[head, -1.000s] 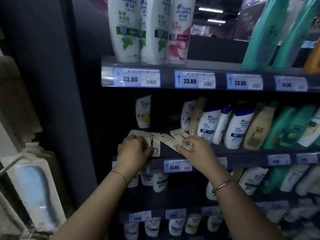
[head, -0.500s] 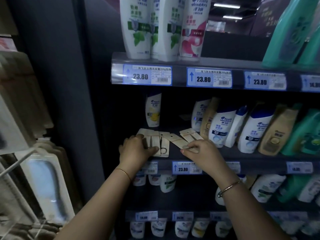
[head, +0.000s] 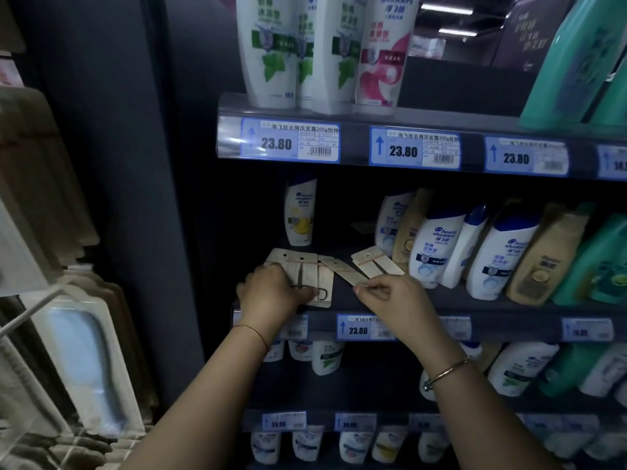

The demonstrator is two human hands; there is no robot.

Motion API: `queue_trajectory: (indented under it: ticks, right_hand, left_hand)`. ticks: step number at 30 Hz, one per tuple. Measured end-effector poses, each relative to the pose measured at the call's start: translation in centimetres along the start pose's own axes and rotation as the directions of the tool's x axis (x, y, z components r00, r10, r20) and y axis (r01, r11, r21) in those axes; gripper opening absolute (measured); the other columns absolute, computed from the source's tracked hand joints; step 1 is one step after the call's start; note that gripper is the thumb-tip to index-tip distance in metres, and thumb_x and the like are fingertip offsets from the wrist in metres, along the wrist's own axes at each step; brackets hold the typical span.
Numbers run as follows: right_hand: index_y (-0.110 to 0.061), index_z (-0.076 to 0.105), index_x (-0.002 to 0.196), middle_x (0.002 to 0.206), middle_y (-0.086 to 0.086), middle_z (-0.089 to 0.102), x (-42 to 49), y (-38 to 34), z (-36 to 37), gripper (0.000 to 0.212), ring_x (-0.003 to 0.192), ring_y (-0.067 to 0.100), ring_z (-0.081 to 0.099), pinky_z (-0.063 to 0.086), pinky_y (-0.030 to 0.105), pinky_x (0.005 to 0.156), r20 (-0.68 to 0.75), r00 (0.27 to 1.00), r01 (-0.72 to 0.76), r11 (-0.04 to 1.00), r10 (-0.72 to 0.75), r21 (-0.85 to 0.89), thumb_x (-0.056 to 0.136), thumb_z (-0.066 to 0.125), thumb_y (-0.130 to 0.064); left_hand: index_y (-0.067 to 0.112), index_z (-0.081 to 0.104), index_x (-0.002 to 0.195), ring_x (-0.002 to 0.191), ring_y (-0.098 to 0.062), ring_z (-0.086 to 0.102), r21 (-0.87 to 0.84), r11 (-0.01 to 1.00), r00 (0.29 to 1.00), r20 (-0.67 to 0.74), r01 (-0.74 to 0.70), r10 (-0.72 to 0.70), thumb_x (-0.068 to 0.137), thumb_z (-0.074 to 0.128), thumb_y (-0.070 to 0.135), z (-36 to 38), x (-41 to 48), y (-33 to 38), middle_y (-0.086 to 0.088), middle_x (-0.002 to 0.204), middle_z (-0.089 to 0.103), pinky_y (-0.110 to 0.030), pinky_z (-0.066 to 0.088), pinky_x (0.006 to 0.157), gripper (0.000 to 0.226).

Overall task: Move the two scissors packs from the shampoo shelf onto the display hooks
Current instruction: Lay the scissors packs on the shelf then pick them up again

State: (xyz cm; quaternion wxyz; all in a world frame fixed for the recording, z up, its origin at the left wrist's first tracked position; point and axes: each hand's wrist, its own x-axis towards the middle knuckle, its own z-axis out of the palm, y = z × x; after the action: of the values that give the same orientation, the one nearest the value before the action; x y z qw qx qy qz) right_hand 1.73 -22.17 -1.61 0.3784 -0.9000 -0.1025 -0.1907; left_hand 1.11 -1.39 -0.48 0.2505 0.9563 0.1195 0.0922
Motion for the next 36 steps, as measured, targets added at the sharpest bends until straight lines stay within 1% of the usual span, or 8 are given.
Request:
queue_trajectory:
  ticks: [7, 14, 20, 27, 30, 32, 34, 36]
  right_hand:
    - [-0.014, 0.079, 0.084, 0.073, 0.000, 0.076, -0.1, 0.0, 0.0, 0.025, 0.070, 0.013, 0.069, 0.058, 0.039, 0.068, -0.046, 0.998, 0.031, 1.000, -0.030, 0.003, 0.082, 0.069, -0.036]
    - [-0.012, 0.076, 0.075, 0.062, 0.002, 0.072, -0.2, -0.1, -0.1, 0.028, 0.059, 0.016, 0.067, 0.055, 0.038, 0.057, -0.071, 0.995, 0.067, 0.998, -0.067, -0.006, 0.085, 0.066, -0.036]
    - [-0.008, 0.074, 0.073, 0.061, 0.008, 0.069, -0.4, -0.1, -0.3, 0.029, 0.059, 0.022, 0.064, 0.053, 0.041, 0.056, -0.098, 0.987, 0.124, 0.991, -0.128, -0.047, 0.089, 0.063, -0.030]
    - [-0.012, 0.066, 0.115, 0.082, 0.009, 0.072, -0.4, -0.4, -0.6, 0.025, 0.071, 0.020, 0.066, 0.055, 0.037, 0.065, -0.020, 0.967, 0.251, 0.962, -0.254, -0.109, 0.094, 0.058, -0.023]
    - [-0.012, 0.063, 0.118, 0.082, 0.008, 0.070, 0.2, 0.0, -0.5, 0.027, 0.067, 0.017, 0.062, 0.051, 0.027, 0.062, -0.013, 0.975, 0.219, 0.968, -0.222, -0.124, 0.091, 0.060, -0.016]
    - [-0.012, 0.065, 0.111, 0.081, 0.006, 0.070, 0.6, 0.2, -0.5, 0.022, 0.063, 0.013, 0.062, 0.050, 0.020, 0.058, -0.021, 0.988, 0.153, 0.986, -0.154, -0.063, 0.091, 0.058, -0.010]
    - [-0.014, 0.066, 0.102, 0.091, 0.007, 0.073, 0.9, 0.0, -0.4, 0.018, 0.070, 0.012, 0.070, 0.059, 0.026, 0.064, 0.036, 0.999, 0.013, 0.983, -0.020, 0.184, 0.091, 0.056, -0.004]
    - [-0.018, 0.066, 0.092, 0.095, 0.007, 0.074, 1.1, -0.2, -0.3, 0.022, 0.077, 0.014, 0.073, 0.062, 0.029, 0.066, 0.117, 0.989, -0.134, 0.881, 0.090, 0.453, 0.089, 0.057, 0.003]
  left_hand:
    - [0.014, 0.063, 0.098, 0.105, -0.028, 0.058, -0.133, 0.991, 0.999, 0.032, 0.020, -0.016, 0.066, 0.076, 0.053, -0.2, 0.2, 0.6, -0.003, 0.106, 0.065, -0.040, 0.040, 0.093, 0.052]
    - [0.007, 0.065, 0.107, 0.095, -0.023, 0.066, -0.472, 0.879, 0.996, 0.027, -0.064, 0.087, 0.069, 0.084, 0.020, -0.3, -0.2, 1.0, -0.006, 0.102, 0.071, -0.039, 0.055, 0.085, 0.045]
    - [0.014, 0.062, 0.115, 0.094, -0.027, 0.068, -0.597, 0.799, 0.997, -0.032, -0.077, 0.072, 0.078, 0.076, 0.021, 0.4, -0.3, 0.9, -0.008, 0.105, 0.070, -0.047, 0.057, 0.082, 0.040]
    - [0.020, 0.058, 0.097, 0.077, -0.016, 0.068, -0.699, 0.700, 0.989, -0.086, -0.148, 0.123, 0.079, 0.076, 0.014, 0.7, -0.7, 1.3, 0.006, 0.088, 0.069, -0.036, 0.060, 0.065, 0.025]
    - [0.026, 0.054, 0.092, 0.071, -0.011, 0.067, -0.705, 0.692, 0.986, -0.067, -0.156, 0.154, 0.078, 0.077, 0.015, 0.7, -0.6, 1.3, 0.008, 0.086, 0.068, -0.034, 0.059, 0.063, 0.029]
    - [0.027, 0.051, 0.088, 0.069, -0.009, 0.065, -0.704, 0.692, 0.984, -0.057, -0.159, 0.169, 0.078, 0.077, 0.016, 0.7, -0.6, 1.4, 0.009, 0.084, 0.067, -0.027, 0.057, 0.059, 0.030]
    - [0.021, 0.052, 0.092, 0.072, -0.010, 0.066, -0.717, 0.681, 0.985, -0.040, -0.147, 0.171, 0.077, 0.077, 0.015, 0.8, -0.5, 1.5, 0.007, 0.084, 0.068, -0.022, 0.055, 0.058, 0.029]
    - [0.016, 0.053, 0.097, 0.079, -0.014, 0.068, -0.733, 0.668, 0.985, -0.021, -0.132, 0.172, 0.076, 0.076, 0.014, 0.7, -0.5, 1.5, 0.004, 0.087, 0.069, -0.029, 0.057, 0.068, 0.031]
